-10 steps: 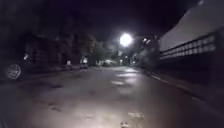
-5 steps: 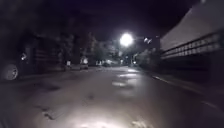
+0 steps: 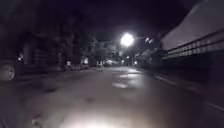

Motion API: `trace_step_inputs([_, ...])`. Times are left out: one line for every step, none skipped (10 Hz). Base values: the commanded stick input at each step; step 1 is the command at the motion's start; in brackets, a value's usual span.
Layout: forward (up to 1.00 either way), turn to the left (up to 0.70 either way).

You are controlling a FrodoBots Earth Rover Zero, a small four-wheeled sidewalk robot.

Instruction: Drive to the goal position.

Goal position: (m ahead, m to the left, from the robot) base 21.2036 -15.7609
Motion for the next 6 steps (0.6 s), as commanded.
trace_step_inputs([0.5,0.0])
trace_step_inputs([0.5,0.0])
trace_step_inputs([0.5,0.0])
trace_step_inputs([0.5,0.0])
trace_step_inputs([0.5,0.0])
trace_step_inputs([0.5,0.0])
